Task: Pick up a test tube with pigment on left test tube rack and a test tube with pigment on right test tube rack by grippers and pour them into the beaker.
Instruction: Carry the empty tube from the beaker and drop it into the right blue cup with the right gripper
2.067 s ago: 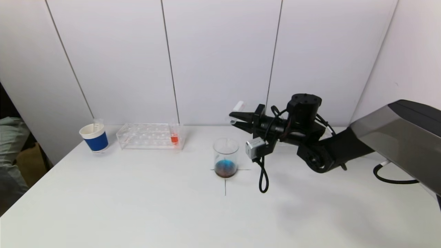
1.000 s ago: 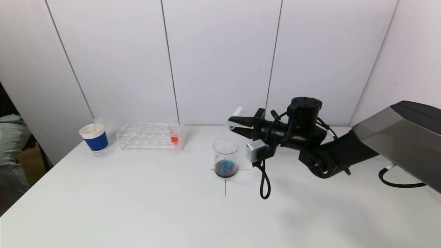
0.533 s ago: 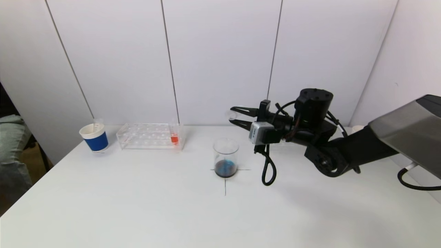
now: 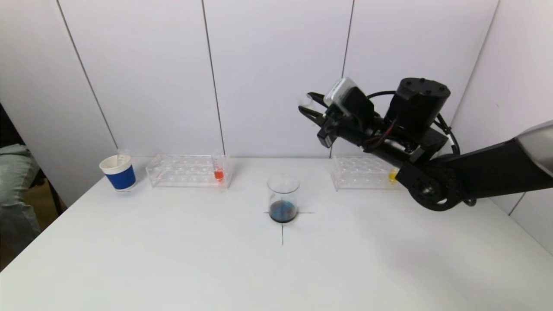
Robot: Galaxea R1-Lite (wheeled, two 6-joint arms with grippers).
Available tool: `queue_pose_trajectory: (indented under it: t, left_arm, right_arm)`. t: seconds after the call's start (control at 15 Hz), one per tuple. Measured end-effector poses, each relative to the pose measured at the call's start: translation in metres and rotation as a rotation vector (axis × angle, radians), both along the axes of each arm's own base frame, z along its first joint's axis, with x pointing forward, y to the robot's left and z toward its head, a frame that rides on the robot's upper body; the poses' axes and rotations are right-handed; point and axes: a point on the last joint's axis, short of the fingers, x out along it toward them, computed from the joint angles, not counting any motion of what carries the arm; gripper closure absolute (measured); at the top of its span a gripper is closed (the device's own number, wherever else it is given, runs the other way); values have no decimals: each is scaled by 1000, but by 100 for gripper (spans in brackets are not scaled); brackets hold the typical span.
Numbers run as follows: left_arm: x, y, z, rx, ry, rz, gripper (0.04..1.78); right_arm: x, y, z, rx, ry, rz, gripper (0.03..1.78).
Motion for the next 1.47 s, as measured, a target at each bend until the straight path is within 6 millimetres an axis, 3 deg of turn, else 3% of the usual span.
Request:
queue_pose_trajectory:
  t: [0.33,0.67,1.07,1.47]
  left_arm:
    - [0,0,0,0,0,0,6]
    - [0,0,0,0,0,0,6]
    - [0,0,0,0,0,-1,6]
    - [0,0,0,0,0,0,6]
  right_arm:
    - [10,-12,44,271,157,-162,136]
    - [18,-45,63,396,243,-329,136]
    - [32,-110,84,526,253,-500,136]
    - [46,-179,74,558,253,-652,136]
